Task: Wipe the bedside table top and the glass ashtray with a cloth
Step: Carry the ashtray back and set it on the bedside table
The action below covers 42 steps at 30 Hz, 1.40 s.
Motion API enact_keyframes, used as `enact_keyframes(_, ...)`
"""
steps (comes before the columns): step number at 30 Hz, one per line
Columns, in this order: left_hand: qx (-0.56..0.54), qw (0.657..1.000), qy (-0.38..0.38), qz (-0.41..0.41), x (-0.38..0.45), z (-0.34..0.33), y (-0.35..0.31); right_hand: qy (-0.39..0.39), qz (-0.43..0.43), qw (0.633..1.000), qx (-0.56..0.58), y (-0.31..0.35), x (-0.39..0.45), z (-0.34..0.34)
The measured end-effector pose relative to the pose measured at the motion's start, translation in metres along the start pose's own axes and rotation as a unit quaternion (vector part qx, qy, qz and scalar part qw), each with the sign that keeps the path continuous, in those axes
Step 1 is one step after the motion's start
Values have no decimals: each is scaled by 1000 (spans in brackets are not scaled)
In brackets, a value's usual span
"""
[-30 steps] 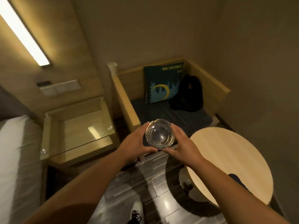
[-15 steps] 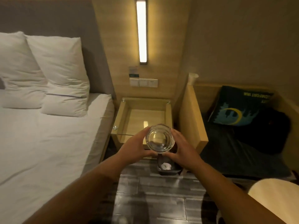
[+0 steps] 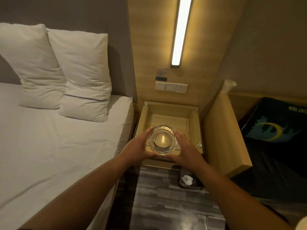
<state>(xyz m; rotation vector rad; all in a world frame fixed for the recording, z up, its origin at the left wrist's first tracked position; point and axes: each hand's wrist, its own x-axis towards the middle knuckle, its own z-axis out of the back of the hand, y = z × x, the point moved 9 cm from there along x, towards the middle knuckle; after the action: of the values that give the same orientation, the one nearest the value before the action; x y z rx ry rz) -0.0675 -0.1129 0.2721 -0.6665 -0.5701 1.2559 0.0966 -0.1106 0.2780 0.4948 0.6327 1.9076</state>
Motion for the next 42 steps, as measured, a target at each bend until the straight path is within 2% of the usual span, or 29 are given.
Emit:
enact_keyframes(12,18,999,10,47,79,16,59,19,18,999,-18,-31,104,-23)
enact_keyframes(18,26,998,-4,63,164,34,94,25,36,999,-18,-58,198,-23)
enact_keyframes(27,27,991,-24,128,290,38,155,77,62,995,-3,-117,343,-33)
enact_keyframes(32,11,987,-8,159,340,26,211,98,50,994,6,-153,401,-67)
enact_keyframes(42,-22,989,-6,148,408,-14,337,108,4,994,20,-239,486,-169)
